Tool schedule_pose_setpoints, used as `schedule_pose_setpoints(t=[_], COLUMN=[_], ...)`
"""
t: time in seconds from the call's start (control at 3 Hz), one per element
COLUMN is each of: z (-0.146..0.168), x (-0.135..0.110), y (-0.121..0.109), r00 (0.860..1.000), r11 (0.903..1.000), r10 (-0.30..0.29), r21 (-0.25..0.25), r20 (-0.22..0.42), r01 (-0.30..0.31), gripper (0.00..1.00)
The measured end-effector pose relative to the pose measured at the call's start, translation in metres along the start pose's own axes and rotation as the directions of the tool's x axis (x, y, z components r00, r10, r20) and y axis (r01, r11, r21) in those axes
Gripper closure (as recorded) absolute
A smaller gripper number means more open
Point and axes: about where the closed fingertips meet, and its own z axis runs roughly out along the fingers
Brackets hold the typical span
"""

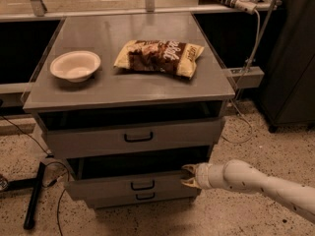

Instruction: Open middle drawer

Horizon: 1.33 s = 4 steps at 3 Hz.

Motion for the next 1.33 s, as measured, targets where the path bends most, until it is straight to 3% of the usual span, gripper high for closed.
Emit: schedule_pose_setpoints(t=[0.33,1.33], z=[-0.0001,0.0011], x=[-0.0001,0.0018], y=[-0.0001,0.0007], r00=[1.000,1.000], r11=[1.0000,0.9997], r10=[0.000,0.019], r21=[0.000,-0.014], r20=[0.000,0.016], r01=[0.000,-0.019], gripper=[0.73,0.03])
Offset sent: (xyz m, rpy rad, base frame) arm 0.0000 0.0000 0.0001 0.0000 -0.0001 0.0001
